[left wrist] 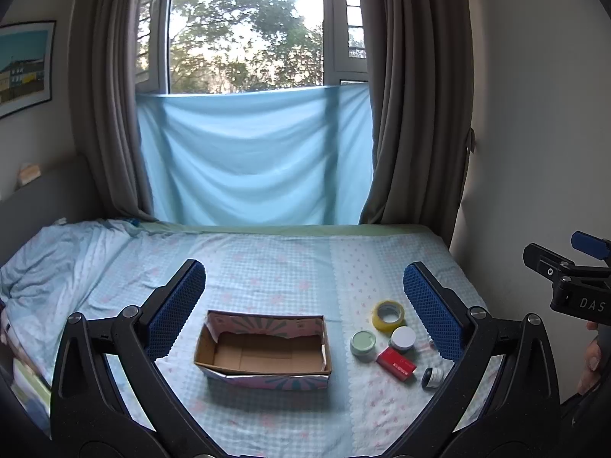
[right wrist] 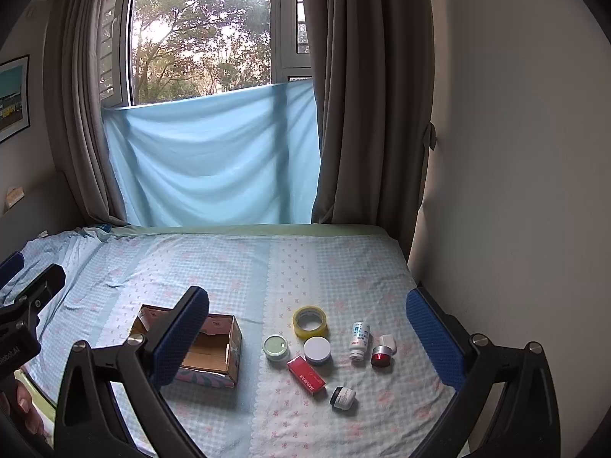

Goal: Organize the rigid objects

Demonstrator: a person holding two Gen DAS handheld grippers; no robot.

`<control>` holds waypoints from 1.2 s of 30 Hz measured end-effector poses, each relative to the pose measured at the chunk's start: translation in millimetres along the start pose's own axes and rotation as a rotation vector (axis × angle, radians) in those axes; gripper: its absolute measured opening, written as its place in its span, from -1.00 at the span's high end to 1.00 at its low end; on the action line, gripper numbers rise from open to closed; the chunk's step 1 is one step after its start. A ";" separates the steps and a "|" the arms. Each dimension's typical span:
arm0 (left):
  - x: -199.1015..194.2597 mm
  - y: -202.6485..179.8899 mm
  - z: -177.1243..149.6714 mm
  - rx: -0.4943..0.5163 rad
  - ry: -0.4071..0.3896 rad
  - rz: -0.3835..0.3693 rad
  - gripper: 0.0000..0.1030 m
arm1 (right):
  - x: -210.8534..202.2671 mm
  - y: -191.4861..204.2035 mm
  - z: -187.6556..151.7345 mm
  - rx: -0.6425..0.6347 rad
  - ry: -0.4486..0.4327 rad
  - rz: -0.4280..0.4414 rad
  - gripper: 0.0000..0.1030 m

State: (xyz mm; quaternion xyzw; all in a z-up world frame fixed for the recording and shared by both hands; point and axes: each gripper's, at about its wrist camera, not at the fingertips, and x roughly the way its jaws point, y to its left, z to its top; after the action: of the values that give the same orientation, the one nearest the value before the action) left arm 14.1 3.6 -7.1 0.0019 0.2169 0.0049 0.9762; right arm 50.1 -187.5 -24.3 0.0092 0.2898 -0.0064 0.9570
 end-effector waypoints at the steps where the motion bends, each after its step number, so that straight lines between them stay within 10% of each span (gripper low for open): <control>1: 0.2 0.0 0.0 0.000 0.000 -0.001 -0.99 | 0.4 -0.5 0.3 0.001 0.000 -0.001 -1.00; 36: 4.0 -1.4 0.2 0.010 0.002 -0.041 -0.99 | 2.0 7.8 -7.3 0.004 0.004 -0.014 -1.00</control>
State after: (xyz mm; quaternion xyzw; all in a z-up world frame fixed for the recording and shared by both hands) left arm 17.8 2.3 -8.6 0.0022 0.2177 -0.0163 0.9759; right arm 47.9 -179.5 -31.3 0.0092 0.2919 -0.0135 0.9563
